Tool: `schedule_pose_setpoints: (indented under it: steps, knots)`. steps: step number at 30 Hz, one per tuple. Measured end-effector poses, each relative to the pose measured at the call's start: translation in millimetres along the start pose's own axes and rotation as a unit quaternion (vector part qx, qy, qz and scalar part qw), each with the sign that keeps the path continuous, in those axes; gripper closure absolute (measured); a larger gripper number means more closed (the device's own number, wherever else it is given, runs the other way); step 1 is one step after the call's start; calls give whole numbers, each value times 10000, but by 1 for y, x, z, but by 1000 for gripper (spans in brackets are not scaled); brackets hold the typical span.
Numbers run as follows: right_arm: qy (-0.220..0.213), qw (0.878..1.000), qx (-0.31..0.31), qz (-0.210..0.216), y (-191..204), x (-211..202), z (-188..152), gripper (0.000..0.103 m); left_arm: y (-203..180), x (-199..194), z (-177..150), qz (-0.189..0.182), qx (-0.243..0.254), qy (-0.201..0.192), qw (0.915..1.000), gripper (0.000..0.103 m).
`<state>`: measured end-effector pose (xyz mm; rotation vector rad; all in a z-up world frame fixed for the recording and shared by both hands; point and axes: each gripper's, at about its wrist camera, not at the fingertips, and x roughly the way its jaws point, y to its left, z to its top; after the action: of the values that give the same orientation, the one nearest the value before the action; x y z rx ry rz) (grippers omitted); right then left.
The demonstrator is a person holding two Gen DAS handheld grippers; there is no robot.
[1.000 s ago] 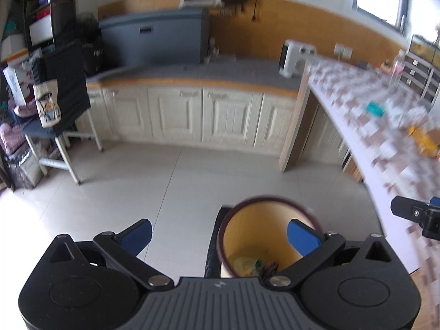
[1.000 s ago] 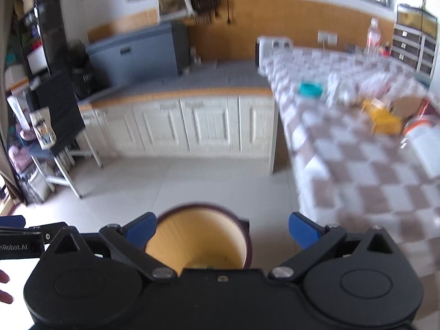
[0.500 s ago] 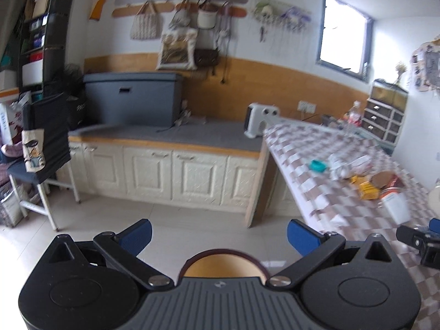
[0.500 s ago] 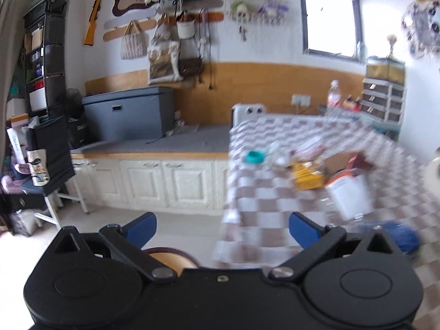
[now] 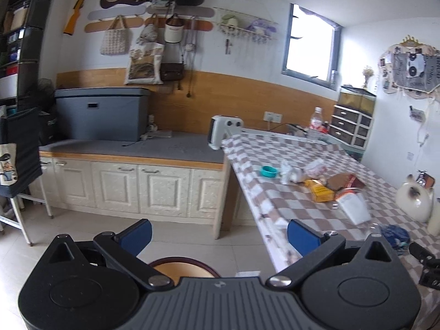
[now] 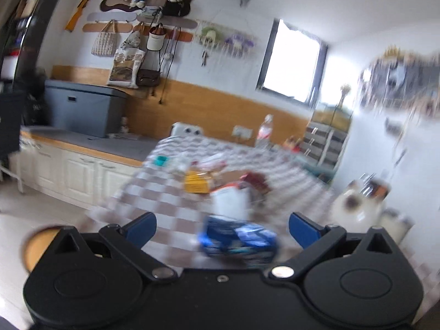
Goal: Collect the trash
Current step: 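Move both grippers back toward the table items, then grasp the blue Pepsi can with the right gripper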
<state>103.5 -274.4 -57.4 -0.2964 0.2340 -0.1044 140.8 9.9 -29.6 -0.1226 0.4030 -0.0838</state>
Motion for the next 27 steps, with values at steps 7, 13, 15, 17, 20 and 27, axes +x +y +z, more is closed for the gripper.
schedule_pose_setpoints:
  steps: [7,13,15,17,20,27]
  knots:
    - [-45,9816,-1848,-489,-2,7,-26,0,-36,14,-16,-369,96,209,9991,0]
    - [56,9384,-3438,-331,16,35,-42,17,-56,25,-24,-690,70,375,9969,0]
    - [50,9221,-3857,-297,20,45,-47,20,-63,29,-24,-850,107,307,9959,0]
    - [87,9082,-4175,-275,23,55,-52,22,-71,33,-23,-1065,126,211,9940,0]
    - [66,8937,-4473,-360,27,69,-57,30,-87,46,-20,-1268,170,243,9915,0]
    - [10,8917,-4527,-54,27,90,-60,54,-132,78,-14,-1684,286,352,9847,0]
